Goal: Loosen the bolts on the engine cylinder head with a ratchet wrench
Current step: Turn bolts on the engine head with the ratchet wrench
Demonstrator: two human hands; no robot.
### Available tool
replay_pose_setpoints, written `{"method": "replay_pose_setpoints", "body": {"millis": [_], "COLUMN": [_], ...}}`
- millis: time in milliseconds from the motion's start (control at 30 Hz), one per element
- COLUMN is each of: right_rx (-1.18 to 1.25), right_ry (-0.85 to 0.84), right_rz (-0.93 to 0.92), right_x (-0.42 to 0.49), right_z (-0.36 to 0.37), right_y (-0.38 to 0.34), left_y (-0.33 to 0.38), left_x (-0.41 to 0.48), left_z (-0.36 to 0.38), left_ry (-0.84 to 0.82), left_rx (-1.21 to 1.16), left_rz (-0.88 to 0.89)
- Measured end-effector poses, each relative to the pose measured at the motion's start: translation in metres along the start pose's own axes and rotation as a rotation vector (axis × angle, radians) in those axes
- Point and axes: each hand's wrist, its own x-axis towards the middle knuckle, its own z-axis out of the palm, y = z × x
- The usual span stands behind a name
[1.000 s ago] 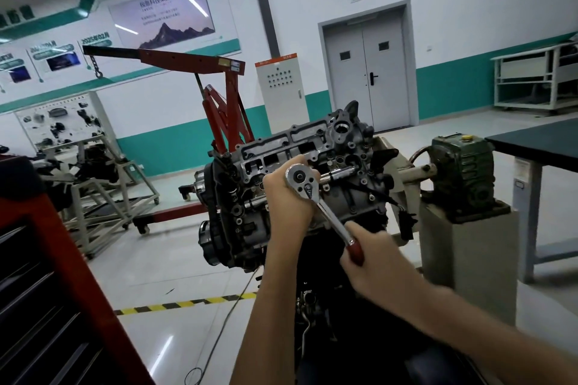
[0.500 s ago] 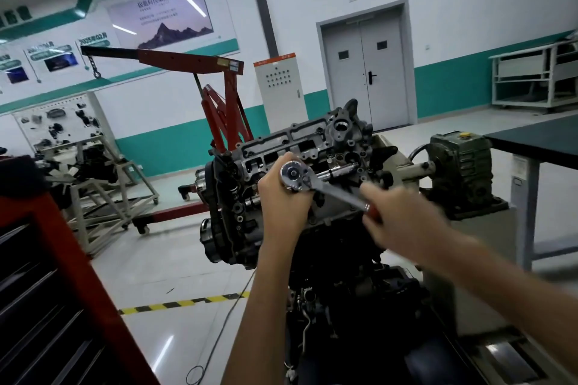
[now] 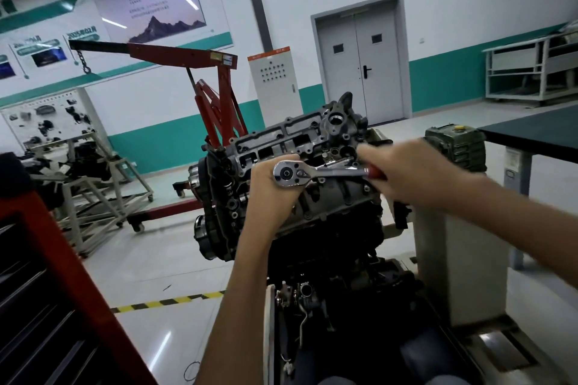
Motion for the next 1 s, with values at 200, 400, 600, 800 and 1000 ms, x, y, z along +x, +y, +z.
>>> {"method": "replay_pose_setpoints", "body": {"millis": [200,400,600,800,1000], "right_rx": [-0.023,0.634,0.735,-0.006,-0.028], "right_ry": [0.026,0.115,0.063,0.007,0.037], "right_rz": [0.07,0.409,0.281,-0.037,0.089], "right_x": [0.001,-0.041,-0.04,0.005,0.003], "right_z": [0.005,0.064,0.067,-0.011,0.0], "right_y": [-0.012,-0.103,-0.102,0.004,-0.017], "left_y": [-0.007,-0.001,-0.007,-0.003,-0.011], "left_x": [-0.007,-0.01,-0.008,-0.005,-0.012], "left_z": [0.0,0.028,0.023,0.005,0.001], "left_ry": [0.112,0.331,0.261,0.084,0.188], "left_rx": [-0.03,-0.13,-0.424,-0.016,-0.051], "left_rz": [-0.054,0.004,-0.133,-0.023,-0.083]}}
